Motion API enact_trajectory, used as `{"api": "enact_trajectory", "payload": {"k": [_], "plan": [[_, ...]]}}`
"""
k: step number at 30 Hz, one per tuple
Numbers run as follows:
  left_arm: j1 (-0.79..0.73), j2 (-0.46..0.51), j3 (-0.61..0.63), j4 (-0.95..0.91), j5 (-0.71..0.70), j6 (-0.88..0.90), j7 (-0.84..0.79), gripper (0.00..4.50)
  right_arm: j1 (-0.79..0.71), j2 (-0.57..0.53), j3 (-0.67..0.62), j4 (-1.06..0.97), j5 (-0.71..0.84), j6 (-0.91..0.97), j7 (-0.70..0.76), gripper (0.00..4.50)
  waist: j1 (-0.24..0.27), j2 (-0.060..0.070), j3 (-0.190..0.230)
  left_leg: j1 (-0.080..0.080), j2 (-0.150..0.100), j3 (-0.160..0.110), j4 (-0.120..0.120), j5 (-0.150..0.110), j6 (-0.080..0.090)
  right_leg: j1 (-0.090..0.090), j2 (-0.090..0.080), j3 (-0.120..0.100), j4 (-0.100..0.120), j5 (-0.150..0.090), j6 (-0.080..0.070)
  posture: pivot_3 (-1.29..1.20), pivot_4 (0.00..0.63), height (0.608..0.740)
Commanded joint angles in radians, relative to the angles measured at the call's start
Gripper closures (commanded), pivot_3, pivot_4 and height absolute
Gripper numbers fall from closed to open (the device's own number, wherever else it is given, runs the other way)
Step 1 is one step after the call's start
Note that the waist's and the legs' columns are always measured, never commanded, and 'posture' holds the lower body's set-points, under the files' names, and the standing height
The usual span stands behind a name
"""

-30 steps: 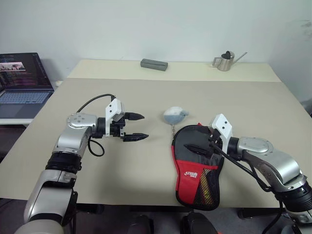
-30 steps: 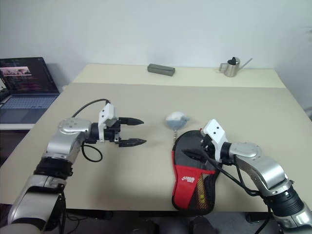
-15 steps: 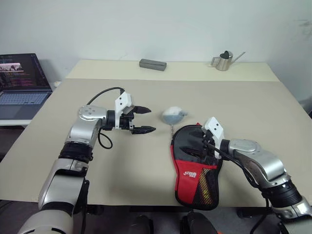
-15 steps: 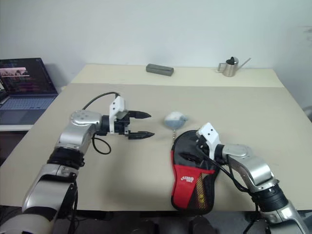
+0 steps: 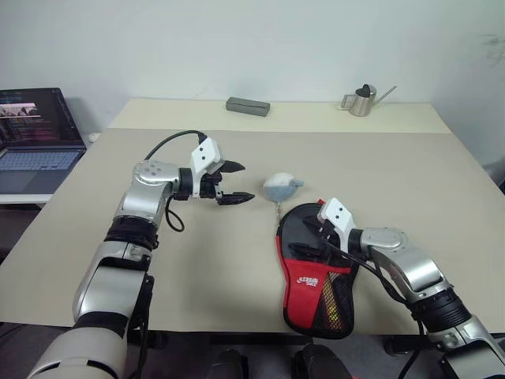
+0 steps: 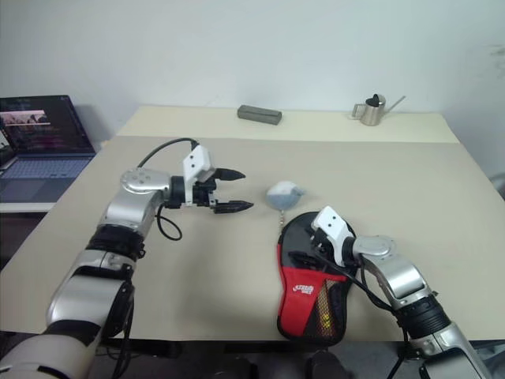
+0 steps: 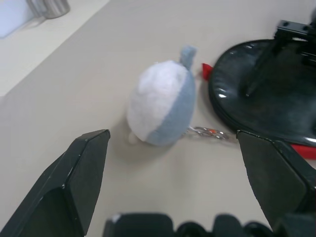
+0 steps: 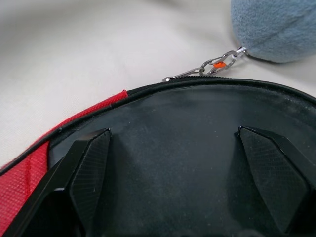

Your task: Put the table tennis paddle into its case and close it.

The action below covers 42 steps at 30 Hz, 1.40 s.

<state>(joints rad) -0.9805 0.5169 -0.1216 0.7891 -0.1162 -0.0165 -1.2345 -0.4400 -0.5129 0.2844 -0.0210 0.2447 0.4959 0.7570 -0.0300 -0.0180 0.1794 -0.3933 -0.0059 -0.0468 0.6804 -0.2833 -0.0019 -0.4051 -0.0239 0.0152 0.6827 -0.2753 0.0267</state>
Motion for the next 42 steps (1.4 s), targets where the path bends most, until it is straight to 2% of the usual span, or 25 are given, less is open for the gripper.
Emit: {"api": "enact_trajectory", "payload": {"k": [1,4,9,17,30,42], "plan": [[-0.070,0.002,-0.021,0.066,0.045,-0.037,-0.020,0.00,0.029,0.006,0.019,0.013,-0.032,0.037,-0.001,0.03,-0.001,0.000,0.000,0.000,0.000,0.000,0.000,0.000,0.000,0.000,0.000,0.000,0.000,0.000,0.000,0.00,0.150,0.740],[-0.131,-0.007,-0.033,0.150,0.077,-0.039,-0.029,0.00,0.021,0.020,0.022,0.031,-0.044,0.032,-0.001,0.03,-0.002,-0.001,0.000,0.000,0.000,0.000,0.000,0.000,0.000,0.000,0.000,0.000,0.000,0.000,0.000,0.00,0.150,0.740],[-0.220,-0.040,-0.057,0.284,0.163,-0.158,0.055,0.00,0.007,0.054,0.014,0.052,-0.058,0.034,-0.007,0.03,-0.001,-0.001,-0.001,0.000,0.000,0.000,0.000,0.000,0.000,0.000,0.000,0.000,0.000,0.000,0.000,0.00,0.150,0.740],[-0.299,-0.097,-0.098,0.422,0.268,-0.281,0.094,0.00,0.000,0.058,0.013,0.067,-0.080,0.034,-0.001,0.03,-0.002,-0.001,-0.001,0.000,0.000,0.000,0.000,0.000,0.000,0.000,0.001,0.000,0.000,0.000,0.000,0.00,0.150,0.740],[-0.330,-0.163,-0.134,0.500,0.387,-0.316,0.266,0.00,0.011,0.059,-0.010,0.057,-0.089,0.043,-0.002,0.03,0.000,-0.001,-0.001,0.000,-0.001,0.000,0.000,0.000,0.000,0.000,0.000,0.000,0.000,0.000,0.000,0.00,0.150,0.740],[-0.332,-0.234,-0.117,0.523,0.405,-0.266,0.343,0.00,0.050,0.007,-0.052,0.022,-0.097,0.076,-0.023,0.03,0.002,-0.001,-0.001,-0.001,-0.001,0.000,0.000,0.000,0.000,0.000,0.000,0.000,0.000,0.000,0.000,0.00,0.150,0.740]]}}
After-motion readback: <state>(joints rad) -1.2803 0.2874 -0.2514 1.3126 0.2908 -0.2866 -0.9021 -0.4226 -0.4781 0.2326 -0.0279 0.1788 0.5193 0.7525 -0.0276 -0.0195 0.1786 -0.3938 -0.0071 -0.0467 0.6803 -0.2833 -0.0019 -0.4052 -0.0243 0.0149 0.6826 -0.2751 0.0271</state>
